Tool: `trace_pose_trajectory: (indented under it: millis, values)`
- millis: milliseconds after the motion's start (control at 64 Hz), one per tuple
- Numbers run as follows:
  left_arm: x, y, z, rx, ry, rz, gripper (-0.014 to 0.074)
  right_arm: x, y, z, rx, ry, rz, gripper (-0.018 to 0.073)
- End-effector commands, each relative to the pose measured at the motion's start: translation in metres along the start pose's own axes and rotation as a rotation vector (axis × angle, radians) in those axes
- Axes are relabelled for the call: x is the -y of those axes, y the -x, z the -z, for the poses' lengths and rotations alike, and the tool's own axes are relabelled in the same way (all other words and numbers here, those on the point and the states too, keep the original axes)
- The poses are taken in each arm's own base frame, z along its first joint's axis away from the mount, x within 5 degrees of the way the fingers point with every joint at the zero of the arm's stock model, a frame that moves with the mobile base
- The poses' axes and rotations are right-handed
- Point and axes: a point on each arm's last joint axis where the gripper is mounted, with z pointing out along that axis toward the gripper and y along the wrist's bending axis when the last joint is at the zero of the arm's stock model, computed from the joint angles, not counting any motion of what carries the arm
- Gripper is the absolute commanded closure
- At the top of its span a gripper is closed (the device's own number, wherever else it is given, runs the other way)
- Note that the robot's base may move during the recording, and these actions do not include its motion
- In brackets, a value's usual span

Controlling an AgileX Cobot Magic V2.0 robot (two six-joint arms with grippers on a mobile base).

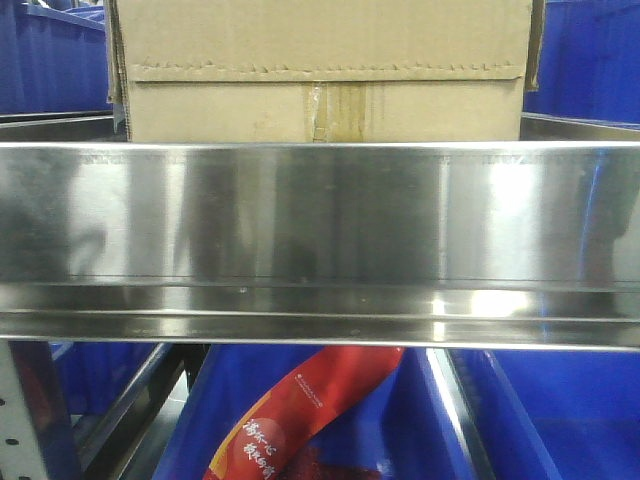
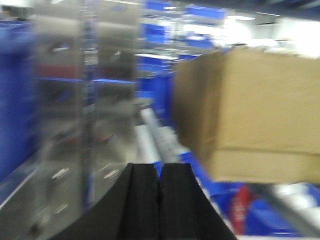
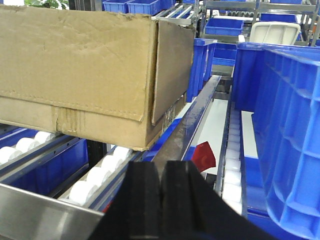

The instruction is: Stack two boxes on right shelf middle

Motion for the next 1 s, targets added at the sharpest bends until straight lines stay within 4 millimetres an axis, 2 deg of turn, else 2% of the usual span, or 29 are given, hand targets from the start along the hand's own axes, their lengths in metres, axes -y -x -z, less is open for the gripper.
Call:
trace_pose_trajectory:
  millis: [0,109,141,203,984]
  values:
    - [-0.004,-0.015,0.003,0.019,0.049,0.001,0.0708,0.001,0.002,0.001,0.027,-0.013,0.007,0.0721]
    - [-0.007,-0.041,0.001,-0.008,0.067,0.0,0.0708,0.001,0.002,0.001,0.027,-0.013,0.007,0.0721]
    - [-0.006,-0.038,0.001,0.028,0.061,-0.001,0.0708,0.001,0.002,0.001,0.027,-0.013,0.007,0.0721]
    - [-0.007,-0.043,0.001,-0.031,0.07,0.0,0.0708,0.001,0.002,0.001,0.027,-0.013,0.007,0.0721]
    - [-0.007,-0.043,0.001,-0.022,0.069,0.0,0.0708,0.001,0.002,0.001,0.027,-0.013,0.007,0.0721]
